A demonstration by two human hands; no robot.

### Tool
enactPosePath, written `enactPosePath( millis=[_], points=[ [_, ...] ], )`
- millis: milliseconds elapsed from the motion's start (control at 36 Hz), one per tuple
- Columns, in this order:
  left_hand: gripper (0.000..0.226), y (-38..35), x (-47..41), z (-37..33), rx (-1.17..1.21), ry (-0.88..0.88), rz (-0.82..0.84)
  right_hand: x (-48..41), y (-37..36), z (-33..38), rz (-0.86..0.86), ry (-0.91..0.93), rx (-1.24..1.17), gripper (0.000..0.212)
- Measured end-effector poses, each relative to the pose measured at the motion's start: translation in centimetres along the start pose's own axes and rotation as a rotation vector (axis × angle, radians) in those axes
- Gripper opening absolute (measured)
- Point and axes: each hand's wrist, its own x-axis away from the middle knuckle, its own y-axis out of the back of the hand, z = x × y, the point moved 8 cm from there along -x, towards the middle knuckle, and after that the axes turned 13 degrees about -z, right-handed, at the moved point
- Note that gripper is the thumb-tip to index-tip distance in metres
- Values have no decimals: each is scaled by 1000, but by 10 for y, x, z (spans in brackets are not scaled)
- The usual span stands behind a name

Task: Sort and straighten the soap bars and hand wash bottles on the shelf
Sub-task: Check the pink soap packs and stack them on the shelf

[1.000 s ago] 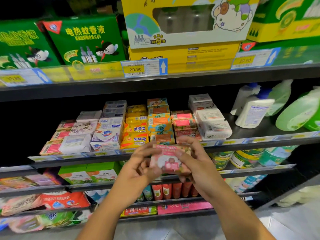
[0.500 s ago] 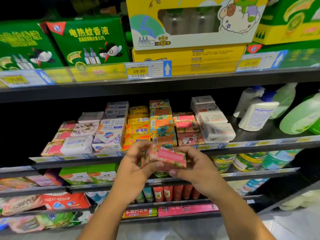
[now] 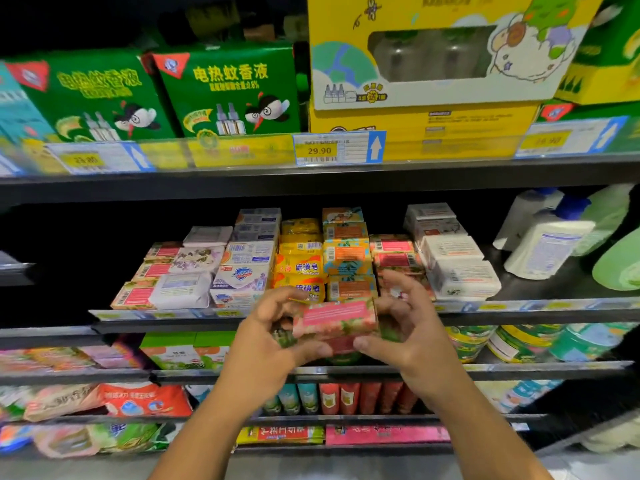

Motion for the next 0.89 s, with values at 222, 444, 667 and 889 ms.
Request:
enactPosePath(
  millis=[222, 444, 667, 889],
  points=[
    [73, 3, 7, 27, -175, 139, 140, 10, -60, 21, 93, 65, 50, 91],
    [71, 95, 6, 36, 222, 399, -144, 2, -102, 13, 75, -98, -19, 73],
    [41, 144, 6, 68, 485, 739, -248, 25, -191, -7, 212, -429, 43, 22],
    [38, 191, 19, 98, 51, 804, -57, 33, -231, -32, 248, -585, 168, 29]
  ],
)
